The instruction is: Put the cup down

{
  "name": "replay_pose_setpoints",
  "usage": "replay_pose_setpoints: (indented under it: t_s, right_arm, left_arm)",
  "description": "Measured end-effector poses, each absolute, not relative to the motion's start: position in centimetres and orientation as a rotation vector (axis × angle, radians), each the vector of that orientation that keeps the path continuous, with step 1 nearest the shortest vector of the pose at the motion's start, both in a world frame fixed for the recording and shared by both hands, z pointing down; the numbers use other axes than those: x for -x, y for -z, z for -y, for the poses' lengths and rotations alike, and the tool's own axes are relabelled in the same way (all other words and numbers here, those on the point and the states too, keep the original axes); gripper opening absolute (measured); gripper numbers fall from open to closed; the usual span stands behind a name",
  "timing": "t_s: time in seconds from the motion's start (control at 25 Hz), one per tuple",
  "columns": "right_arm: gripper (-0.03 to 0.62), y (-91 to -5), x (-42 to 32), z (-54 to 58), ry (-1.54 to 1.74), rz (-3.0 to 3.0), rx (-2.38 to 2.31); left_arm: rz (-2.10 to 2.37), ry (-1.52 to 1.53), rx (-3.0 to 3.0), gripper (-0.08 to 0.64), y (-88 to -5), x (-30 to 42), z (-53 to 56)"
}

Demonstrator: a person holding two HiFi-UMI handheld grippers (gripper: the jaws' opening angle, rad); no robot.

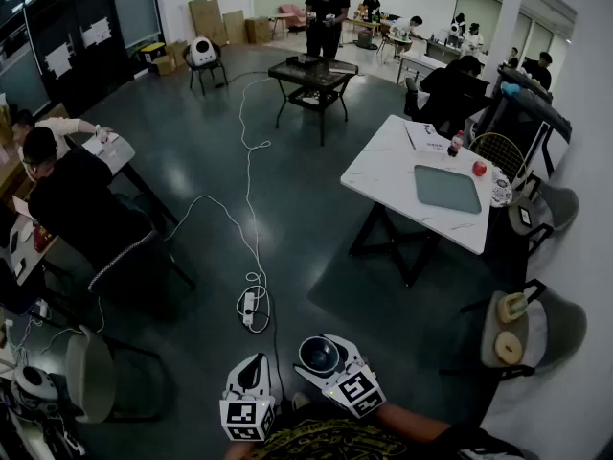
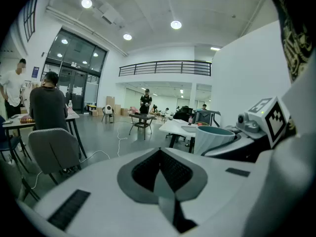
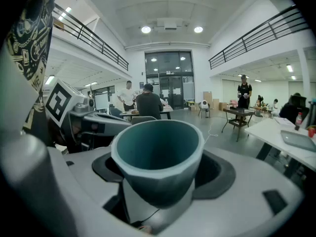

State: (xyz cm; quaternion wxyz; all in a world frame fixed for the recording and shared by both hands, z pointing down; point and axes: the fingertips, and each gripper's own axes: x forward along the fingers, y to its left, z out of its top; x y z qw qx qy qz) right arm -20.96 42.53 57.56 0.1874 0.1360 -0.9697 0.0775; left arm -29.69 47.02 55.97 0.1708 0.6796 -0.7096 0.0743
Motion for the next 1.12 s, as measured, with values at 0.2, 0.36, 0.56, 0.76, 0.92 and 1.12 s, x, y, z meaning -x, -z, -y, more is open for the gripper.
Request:
replay_pose_setpoints:
  t_s: [0.2,0.36,0.56,0.76,0.92,1.12]
  right_arm:
    - [0.376,-57.4,20.7,-42.4,-0.215,2.734,-0.394]
    - [0.376,-57.3,20.7,-42.7,-0.215,2.734,-0.398]
    - [0.377,-57.1,20.7,-42.6,-0.265,2.755,-0.406]
    - [0.377,-57.0,20.5,-42.5,-0.304,2.764,-0.435]
    - [0.377,-57.3,19.6,-41.4,-0.307,2.748,-0.489]
    - [0.377,-57.1,18.5,-40.0,-0.332,2.732,-0.535]
  left_arm:
    - [2.015,-0.213,-1.927,0.009,-55.9,29.5,-47.0]
    - [2.012,-0.21,-1.926,0.009,-55.8,29.6,-47.4]
    - [2.008,-0.206,-1.924,0.009,-56.3,29.6,-47.6]
    - [2.0,-0.212,-1.928,0.009,-56.4,29.6,-47.7]
    - [1.978,-0.213,-1.935,0.009,-56.7,29.0,-47.1]
    - [1.944,-0.213,-1.96,0.009,-56.7,27.9,-45.5]
